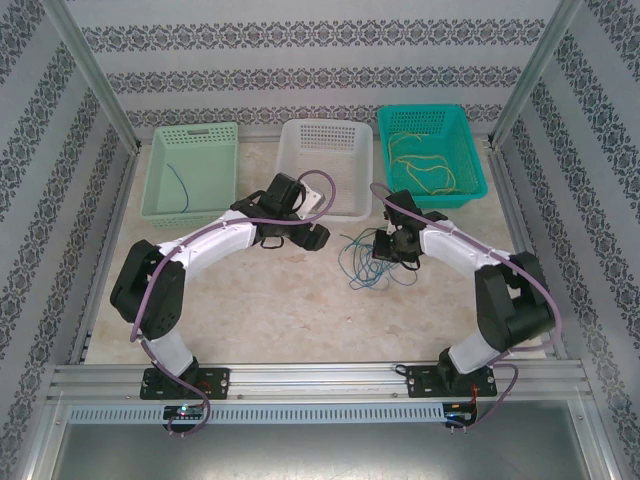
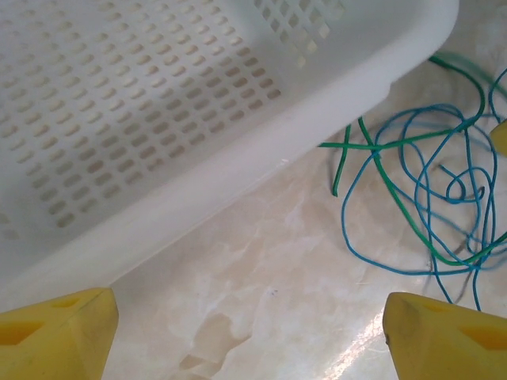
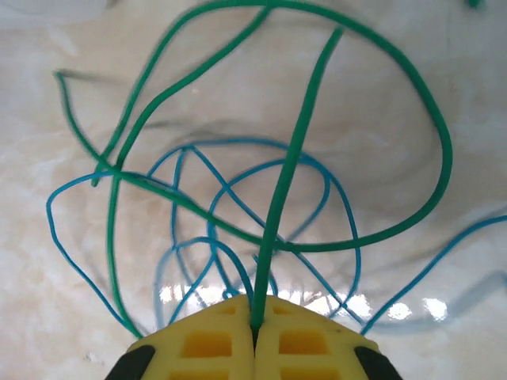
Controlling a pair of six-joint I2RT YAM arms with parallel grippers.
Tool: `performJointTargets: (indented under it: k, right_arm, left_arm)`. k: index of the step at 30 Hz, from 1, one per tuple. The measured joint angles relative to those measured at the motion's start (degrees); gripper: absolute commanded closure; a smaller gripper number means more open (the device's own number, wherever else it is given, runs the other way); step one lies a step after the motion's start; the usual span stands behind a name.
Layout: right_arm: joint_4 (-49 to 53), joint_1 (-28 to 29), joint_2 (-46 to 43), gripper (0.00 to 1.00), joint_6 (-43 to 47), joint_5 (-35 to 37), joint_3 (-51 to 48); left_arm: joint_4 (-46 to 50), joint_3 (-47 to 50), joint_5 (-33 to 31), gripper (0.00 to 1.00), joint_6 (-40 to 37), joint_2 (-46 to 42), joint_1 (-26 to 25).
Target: Untangle the cables
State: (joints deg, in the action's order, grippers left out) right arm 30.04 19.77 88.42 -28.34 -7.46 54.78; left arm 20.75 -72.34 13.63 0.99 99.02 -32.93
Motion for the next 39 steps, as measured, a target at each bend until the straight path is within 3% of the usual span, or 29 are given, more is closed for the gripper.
performJointTargets:
  k: [8, 16, 23, 39]
  right_arm:
    - [4.4, 0.0, -11.0, 0.99, 0.7, -2.5, 3.9]
    - [6.2, 0.0, -13.2, 0.98, 2.7, -5.7, 6.4]
    - [3.9, 2.2, -11.7, 1.00, 2.9, -5.9, 2.7]
    - [-1.2, 2.6, -11.9, 1.00, 5.8, -5.3, -1.8]
  left_arm:
    - [-3.6, -0.3, 4.3, 0.16, 1.6, 3.5, -3.9]
    - [-7.5, -3.6, 10.3, 0.20, 4.7, 6.9, -4.8]
    - [-10.1, -3.4, 12.2, 0.34, 7.6, 7.9, -5.9]
    - [-9.2, 4.7, 7.9, 0.23, 6.9, 2.0, -5.9]
